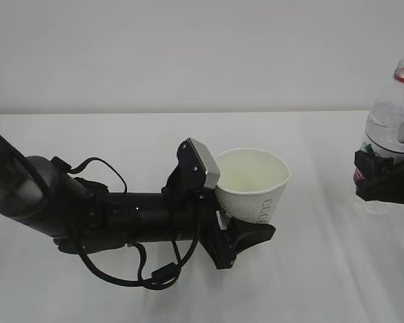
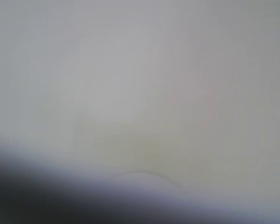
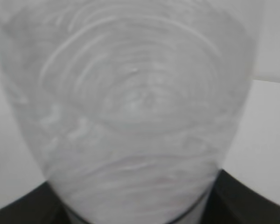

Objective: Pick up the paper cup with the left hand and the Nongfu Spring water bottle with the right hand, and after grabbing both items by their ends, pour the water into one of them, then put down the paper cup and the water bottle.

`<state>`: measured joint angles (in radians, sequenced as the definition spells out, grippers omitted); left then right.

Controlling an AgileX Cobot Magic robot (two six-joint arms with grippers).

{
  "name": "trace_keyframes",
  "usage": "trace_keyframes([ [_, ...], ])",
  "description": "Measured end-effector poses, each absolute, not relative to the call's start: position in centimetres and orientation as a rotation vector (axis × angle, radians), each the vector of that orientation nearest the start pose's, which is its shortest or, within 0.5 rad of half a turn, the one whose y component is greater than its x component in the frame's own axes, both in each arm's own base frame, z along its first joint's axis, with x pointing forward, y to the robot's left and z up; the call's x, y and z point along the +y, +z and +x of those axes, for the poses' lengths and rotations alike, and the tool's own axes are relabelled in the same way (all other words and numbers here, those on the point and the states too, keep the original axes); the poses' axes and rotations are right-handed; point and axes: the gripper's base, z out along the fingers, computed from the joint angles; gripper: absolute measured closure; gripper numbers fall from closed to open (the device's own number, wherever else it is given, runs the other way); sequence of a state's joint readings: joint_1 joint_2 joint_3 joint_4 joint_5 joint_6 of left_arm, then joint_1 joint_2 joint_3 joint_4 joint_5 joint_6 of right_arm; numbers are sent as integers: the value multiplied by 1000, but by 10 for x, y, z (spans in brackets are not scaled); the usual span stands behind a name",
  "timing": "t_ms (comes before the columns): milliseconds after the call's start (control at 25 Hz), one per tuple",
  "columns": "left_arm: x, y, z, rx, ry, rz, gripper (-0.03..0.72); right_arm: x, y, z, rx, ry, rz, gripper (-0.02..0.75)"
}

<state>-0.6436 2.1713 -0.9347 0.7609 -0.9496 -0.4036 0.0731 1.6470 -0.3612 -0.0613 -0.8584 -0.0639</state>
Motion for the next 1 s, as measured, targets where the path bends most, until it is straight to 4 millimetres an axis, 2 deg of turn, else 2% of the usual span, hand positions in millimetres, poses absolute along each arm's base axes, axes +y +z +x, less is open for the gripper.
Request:
trace_keyframes([
  [520,-273,86,275,1676,-928,1102,162,26,144,255,1918,34,-251,316],
  [1000,-275,86,273,1673,-934,1110,162,25,163,245,1944,18,-271,316],
])
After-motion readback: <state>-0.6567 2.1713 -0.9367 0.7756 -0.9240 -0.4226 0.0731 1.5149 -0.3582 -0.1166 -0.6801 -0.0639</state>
